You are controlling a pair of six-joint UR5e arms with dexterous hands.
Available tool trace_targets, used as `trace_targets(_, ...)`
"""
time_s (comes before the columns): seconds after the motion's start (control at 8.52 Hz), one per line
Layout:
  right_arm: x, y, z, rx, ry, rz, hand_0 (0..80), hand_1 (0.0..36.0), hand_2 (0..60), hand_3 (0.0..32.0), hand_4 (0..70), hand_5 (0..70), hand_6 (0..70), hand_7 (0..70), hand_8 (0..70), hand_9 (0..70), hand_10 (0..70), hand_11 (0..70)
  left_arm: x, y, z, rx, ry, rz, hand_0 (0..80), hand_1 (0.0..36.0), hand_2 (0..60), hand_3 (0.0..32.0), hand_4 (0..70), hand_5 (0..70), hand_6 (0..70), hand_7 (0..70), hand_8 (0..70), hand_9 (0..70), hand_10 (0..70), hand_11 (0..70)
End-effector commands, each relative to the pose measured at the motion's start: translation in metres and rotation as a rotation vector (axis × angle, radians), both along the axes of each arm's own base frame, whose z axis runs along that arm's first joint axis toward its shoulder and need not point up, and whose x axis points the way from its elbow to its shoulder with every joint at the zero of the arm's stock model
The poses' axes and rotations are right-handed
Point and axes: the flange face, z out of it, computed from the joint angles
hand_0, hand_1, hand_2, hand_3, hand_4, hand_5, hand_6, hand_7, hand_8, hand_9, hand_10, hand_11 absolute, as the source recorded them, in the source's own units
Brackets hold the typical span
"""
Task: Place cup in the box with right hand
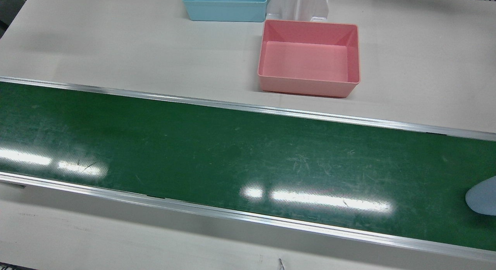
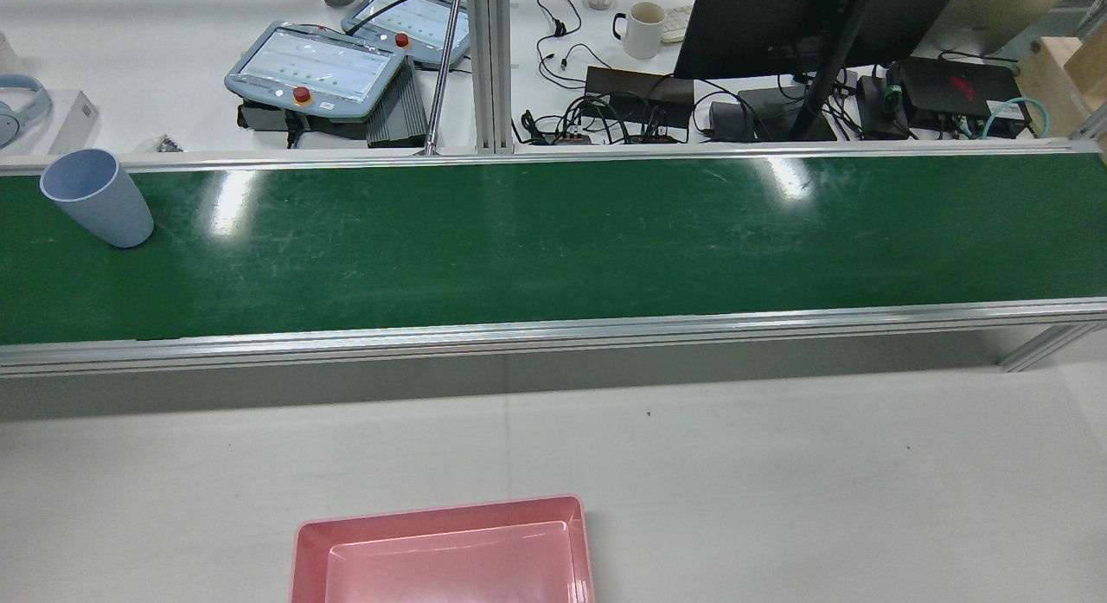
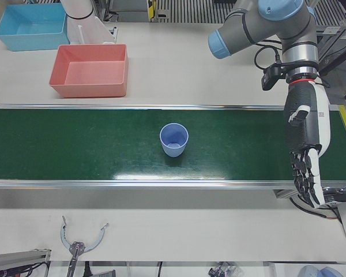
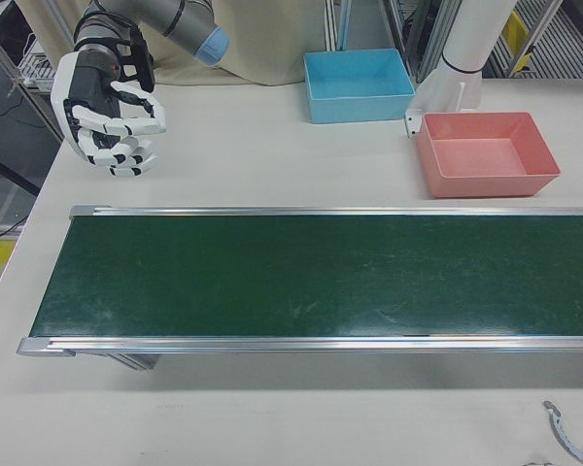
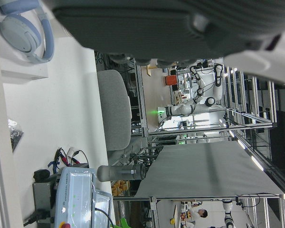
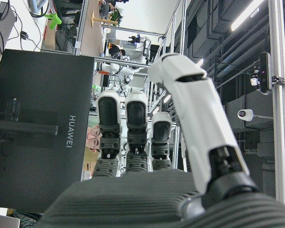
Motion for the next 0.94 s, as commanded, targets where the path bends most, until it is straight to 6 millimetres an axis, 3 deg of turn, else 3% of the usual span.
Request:
trace_targets(0.0, 0.0000, -0.0001, -0.0002, 0.002, 0.000, 0.000, 80.0, 36.0, 33.6, 0.0, 28.6, 21.3, 22.3, 70.0, 44.5, 56.1, 33.9, 51.2, -0.0006, 0.0000, 0.0003, -0.001, 0.000, -0.002, 0.0, 0.0, 0.0, 0.0, 0.0, 0.0, 0.0, 0.0, 0.0, 0.0, 0.0, 0.0)
trace_targets(0.82, 0.0000, 0.0000, -0.0015, 0.003, 0.000, 0.000, 80.0, 36.0, 32.8, 0.0, 26.5, 21.3, 21.5, 70.0, 43.9, 55.1, 33.3, 50.5, -0.0006, 0.0000, 0.0003, -0.001, 0.000, -0.002, 0.0, 0.0, 0.0, 0.0, 0.0, 0.0, 0.0, 0.0, 0.0, 0.0, 0.0, 0.0)
